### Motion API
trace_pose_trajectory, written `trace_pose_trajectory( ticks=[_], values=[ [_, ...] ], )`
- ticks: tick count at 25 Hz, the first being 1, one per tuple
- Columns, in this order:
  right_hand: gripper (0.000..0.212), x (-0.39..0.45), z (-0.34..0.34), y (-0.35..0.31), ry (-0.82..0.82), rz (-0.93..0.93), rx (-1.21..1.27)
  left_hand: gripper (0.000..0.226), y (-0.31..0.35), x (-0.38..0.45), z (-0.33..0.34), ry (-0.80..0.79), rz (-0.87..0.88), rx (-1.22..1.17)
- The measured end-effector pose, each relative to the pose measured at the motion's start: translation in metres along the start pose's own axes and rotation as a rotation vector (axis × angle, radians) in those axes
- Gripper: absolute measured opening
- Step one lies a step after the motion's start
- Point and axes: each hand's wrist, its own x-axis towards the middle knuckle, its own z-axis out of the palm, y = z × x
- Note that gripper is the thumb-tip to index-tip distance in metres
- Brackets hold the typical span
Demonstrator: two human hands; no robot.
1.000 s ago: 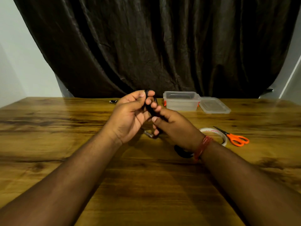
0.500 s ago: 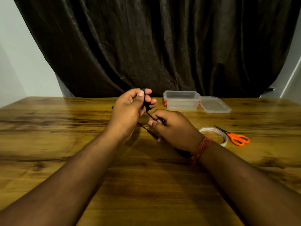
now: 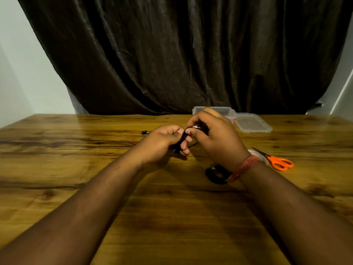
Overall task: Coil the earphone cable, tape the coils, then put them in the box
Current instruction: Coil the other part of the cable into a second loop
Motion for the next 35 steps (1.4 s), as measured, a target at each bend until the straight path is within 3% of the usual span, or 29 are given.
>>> trace_pose_trajectory(
  ticks=[9,13,20,24,27,30,35],
  values=[
    [0.011,0.003,0.003,0.004,0.059,0.146,0.291,0.024,0.020,-0.011,0.004,-0.128,0.139,-0.445],
    [0.017,-0.004,0.017,-0.003,-0.055,0.226,0.385,0.024,0.025,-0.009,0.005,-0.002,0.199,-0.652],
    [0.015,-0.010,0.023,-0.014,-0.286,0.325,0.487,0.023,0.024,-0.004,-0.001,0.167,0.293,-0.703],
    [0.016,-0.010,0.016,-0.012,-0.297,0.203,0.220,0.022,0.019,-0.003,0.009,0.262,0.322,-0.380],
    [0.021,-0.009,0.010,-0.013,-0.294,0.058,-0.018,0.021,0.014,-0.006,0.010,0.328,0.380,0.110],
    [0.010,-0.008,0.007,-0.015,-0.282,0.017,0.009,0.022,0.007,-0.006,0.004,0.374,0.430,0.560],
    [0.006,0.000,-0.002,-0.007,-0.126,-0.029,-0.067,0.020,0.001,-0.001,0.000,0.285,0.351,0.770]
  ],
)
